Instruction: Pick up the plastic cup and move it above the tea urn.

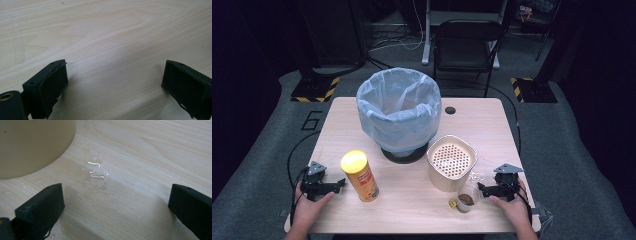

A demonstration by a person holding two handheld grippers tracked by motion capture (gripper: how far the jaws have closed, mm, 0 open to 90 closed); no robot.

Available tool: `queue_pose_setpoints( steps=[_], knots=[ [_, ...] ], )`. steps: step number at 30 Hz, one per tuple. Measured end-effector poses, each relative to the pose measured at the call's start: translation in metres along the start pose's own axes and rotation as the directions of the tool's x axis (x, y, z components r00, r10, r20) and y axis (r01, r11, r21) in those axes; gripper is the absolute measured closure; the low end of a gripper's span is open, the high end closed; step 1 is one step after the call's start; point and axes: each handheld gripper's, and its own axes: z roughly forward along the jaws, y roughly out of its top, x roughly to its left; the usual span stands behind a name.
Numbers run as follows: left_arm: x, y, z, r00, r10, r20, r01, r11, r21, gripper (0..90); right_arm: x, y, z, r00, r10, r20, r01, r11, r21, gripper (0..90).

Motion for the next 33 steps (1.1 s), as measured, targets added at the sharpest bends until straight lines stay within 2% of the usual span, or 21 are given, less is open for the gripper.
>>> queue_pose_setpoints(
  steps=[1, 3, 5, 8, 9, 10, 12, 14, 15, 16, 21, 22, 25, 26, 28, 31, 32, 33],
  knots=[
    [0.000, 0.001, -0.001, 1.0000, 0.006, 0.004, -0.006, 0.9999, 0.013, 6.1, 0.000, 0.000, 0.000, 1.0000, -0.008, 0.005, 0.008, 1.000, 0.000, 0.0],
    [0.000, 0.001, 0.001, 1.0000, 0.002, 0.001, -0.002, 1.0000, -0.005, 6.2, 0.000, 0.000, 0.000, 0.9999, -0.008, 0.007, 0.008, 1.000, -0.001, 0.4],
    [0.000, 0.001, 0.001, 1.0000, 0.003, 0.005, -0.003, 1.0000, -0.001, 6.2, 0.001, -0.001, -0.001, 1.0000, -0.002, 0.000, 0.002, 1.000, 0.001, 2.9],
    [0.001, 0.002, 0.000, 0.9999, 0.010, 0.011, -0.010, 0.9999, 0.011, 6.2, 0.001, -0.002, -0.004, 0.9995, -0.028, -0.014, 0.027, 0.999, -0.040, 17.7],
    [0.001, 0.002, 0.000, 0.9999, 0.010, 0.011, -0.010, 0.9999, 0.011, 6.2, 0.003, -0.003, -0.005, 0.9997, -0.005, -0.025, 0.004, 0.999, -0.036, 18.2],
    [0.000, 0.002, 0.000, 0.9999, 0.008, 0.011, -0.008, 0.9999, 0.010, 6.1, 0.002, -0.003, -0.005, 0.9993, -0.033, -0.021, 0.032, 0.999, -0.043, 18.3],
    [0.000, 0.002, 0.000, 0.9999, 0.008, 0.010, -0.008, 0.9999, 0.010, 6.2, 0.002, -0.003, -0.005, 0.9985, -0.042, -0.035, 0.040, 0.998, -0.049, 20.7],
    [0.000, 0.001, 0.001, 1.0000, 0.010, 0.001, -0.010, 0.9999, -0.005, 6.3, 0.003, -0.004, -0.006, 0.9987, -0.038, -0.035, 0.036, 0.998, -0.051, 24.6],
    [0.000, 0.001, 0.000, 1.0000, 0.010, 0.000, -0.010, 0.9999, 0.006, 6.4, 0.004, -0.004, -0.007, 0.9987, -0.037, -0.035, 0.035, 0.998, -0.054, 26.7],
    [-0.001, 0.001, 0.001, 1.0000, 0.005, -0.003, -0.005, 1.0000, -0.005, 6.4, 0.005, -0.004, -0.007, 0.9981, -0.041, -0.047, 0.038, 0.997, -0.061, 28.9],
    [-0.001, 0.001, 0.001, 1.0000, 0.005, -0.003, -0.005, 1.0000, -0.006, 6.4, 0.008, -0.003, -0.008, 0.9981, -0.040, -0.047, 0.037, 0.998, -0.055, 38.4],
    [-0.001, 0.001, 0.001, 1.0000, 0.005, -0.003, -0.005, 1.0000, -0.005, 6.4, 0.008, -0.003, -0.009, 0.9967, -0.052, -0.061, 0.049, 0.997, -0.053, 40.2],
    [-0.001, 0.001, 0.001, 1.0000, 0.005, -0.004, -0.005, 1.0000, -0.006, 6.5, 0.009, -0.003, -0.010, 0.9970, -0.041, -0.066, 0.037, 0.998, -0.054, 44.5],
    [-0.002, 0.000, 0.000, 1.0000, -0.003, -0.002, 0.003, 1.0000, 0.002, 6.5, 0.008, -0.002, -0.011, 0.9957, -0.041, -0.084, 0.037, 0.998, -0.043, 46.0],
    [-0.002, 0.000, 0.000, 1.0000, -0.004, -0.004, 0.004, 1.0000, 0.002, 6.5, 0.010, 0.000, -0.014, 0.9940, -0.055, -0.095, 0.051, 0.998, -0.037, 46.1],
    [-0.002, 0.000, 0.000, 0.9999, -0.011, 0.000, 0.011, 0.9999, 0.000, 6.4, 0.016, 0.009, -0.028, 0.9907, -0.057, -0.123, 0.053, 0.998, -0.037, 45.1],
    [-0.002, 0.000, 0.000, 1.0000, -0.005, -0.004, 0.005, 1.0000, 0.002, 6.5, 0.018, 0.013, -0.035, 0.9882, -0.083, -0.129, 0.077, 0.996, -0.052, 44.3],
    [-0.002, 0.000, 0.000, 1.0000, -0.004, -0.004, 0.004, 1.0000, 0.001, 6.5, 0.020, 0.016, -0.039, 0.9869, -0.087, -0.136, 0.080, 0.995, -0.055, 43.1]
  ],
)
